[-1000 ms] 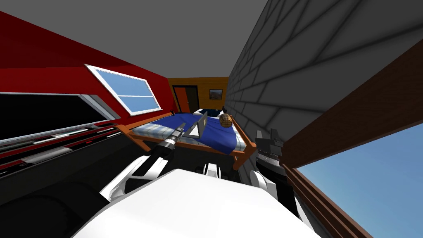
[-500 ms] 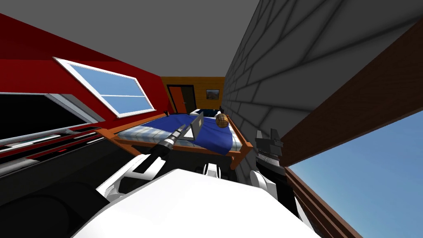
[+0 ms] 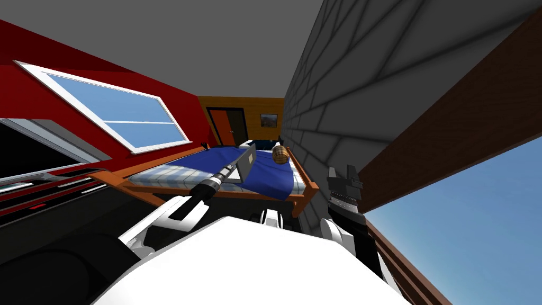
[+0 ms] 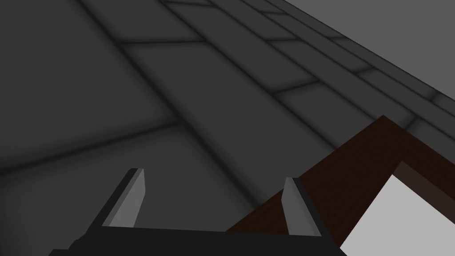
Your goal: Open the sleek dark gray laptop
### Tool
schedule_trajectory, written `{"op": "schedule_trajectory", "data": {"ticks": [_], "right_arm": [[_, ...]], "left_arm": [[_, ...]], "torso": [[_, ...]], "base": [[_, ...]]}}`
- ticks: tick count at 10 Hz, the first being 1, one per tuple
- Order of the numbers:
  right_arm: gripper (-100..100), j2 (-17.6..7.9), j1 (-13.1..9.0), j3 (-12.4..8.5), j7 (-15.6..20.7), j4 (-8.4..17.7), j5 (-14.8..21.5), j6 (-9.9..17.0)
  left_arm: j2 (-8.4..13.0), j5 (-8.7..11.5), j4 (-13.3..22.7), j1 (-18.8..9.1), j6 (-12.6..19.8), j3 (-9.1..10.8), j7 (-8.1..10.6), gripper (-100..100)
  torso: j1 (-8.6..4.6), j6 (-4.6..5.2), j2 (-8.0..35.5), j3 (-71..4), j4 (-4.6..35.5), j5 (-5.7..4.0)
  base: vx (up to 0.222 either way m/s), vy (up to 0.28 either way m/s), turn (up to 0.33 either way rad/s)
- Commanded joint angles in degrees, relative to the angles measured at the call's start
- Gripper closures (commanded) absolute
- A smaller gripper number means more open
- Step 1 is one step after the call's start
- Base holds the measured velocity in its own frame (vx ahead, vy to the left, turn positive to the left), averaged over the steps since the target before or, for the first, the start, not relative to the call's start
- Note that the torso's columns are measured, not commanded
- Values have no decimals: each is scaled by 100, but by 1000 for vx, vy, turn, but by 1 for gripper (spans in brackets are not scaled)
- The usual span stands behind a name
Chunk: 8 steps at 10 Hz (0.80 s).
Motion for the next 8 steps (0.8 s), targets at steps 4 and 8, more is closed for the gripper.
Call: {"op": "schedule_trajectory", "data": {"ticks": [4,8], "right_arm": [[0,-1,1,-1,0,0,0,0],[0,-1,-1,-1,0,0,0,0]], "left_arm": [[213,-14,-237,55,309,60,24,-100],[-171,370,75,-245,83,-32,408,100]], "torso": [[9,2,-33,-19,-8,2],[123,-38,-19,0,-34,65]], "base": [[54,-7,-26],[-33,88,-3]]}}
